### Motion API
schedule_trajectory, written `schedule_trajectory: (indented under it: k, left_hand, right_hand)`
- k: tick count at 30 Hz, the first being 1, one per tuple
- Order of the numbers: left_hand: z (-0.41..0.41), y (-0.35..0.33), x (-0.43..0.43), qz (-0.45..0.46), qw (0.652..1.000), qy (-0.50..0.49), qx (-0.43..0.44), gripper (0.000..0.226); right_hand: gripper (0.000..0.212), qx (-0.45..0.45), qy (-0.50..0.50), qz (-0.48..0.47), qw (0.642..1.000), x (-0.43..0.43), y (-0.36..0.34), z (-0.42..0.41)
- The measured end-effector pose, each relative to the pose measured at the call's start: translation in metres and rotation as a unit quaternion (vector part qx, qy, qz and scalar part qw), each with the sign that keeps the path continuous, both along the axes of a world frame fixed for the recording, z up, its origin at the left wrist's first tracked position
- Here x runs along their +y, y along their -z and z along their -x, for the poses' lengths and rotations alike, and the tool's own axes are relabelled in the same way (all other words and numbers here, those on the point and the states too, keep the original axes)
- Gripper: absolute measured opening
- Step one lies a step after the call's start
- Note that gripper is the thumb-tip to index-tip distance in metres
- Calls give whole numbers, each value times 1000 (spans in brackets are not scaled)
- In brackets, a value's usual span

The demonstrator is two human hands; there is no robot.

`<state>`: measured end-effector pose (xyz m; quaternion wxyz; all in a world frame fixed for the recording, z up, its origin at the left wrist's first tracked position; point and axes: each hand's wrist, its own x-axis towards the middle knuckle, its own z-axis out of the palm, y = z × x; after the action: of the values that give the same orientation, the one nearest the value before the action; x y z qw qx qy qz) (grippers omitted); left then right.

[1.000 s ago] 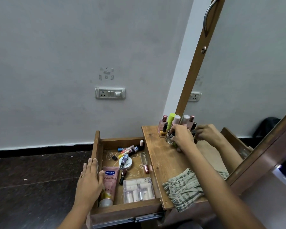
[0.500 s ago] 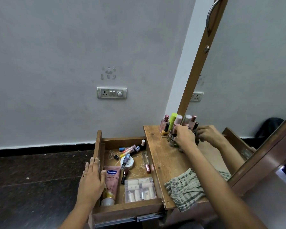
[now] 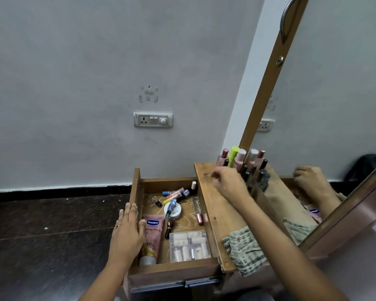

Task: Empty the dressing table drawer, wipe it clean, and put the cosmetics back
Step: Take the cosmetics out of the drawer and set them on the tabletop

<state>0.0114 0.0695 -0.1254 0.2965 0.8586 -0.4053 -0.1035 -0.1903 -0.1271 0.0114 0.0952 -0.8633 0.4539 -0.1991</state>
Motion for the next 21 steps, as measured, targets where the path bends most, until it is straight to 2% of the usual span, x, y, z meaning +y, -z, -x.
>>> schedule_trajectory:
  k: [2,4,6,10,14,19,21]
  left_hand:
    - [0,-1,1,2,1000,1,-1,60]
    - [1,-2,2,2,1000,1,-2,60]
    - [1,-3,2,1,1000,3,-3,60]
    - [1,-3,3,0,1000,1,-4,60]
    - [0,-2,3,3,1000,6,1,59]
    - [1,-1,3,8,1000,5,5,59]
    - [1,-1,2,9,1000,4,7,59]
  right_hand:
    - [20,36,-45,-81,995,15,23,-19]
    - [23,107,-48,-136,984,25,52,-36]
    - [21,130,-46,-189,972,35,77,-49]
    - [18,146,-56,-235,959,49,108,-74]
    - [26,85,-34,-280,956,62,131,-95]
    - [66,53,37,-224,972,68,142,-110]
    - [69,53,51,-214,974,68,141,-112]
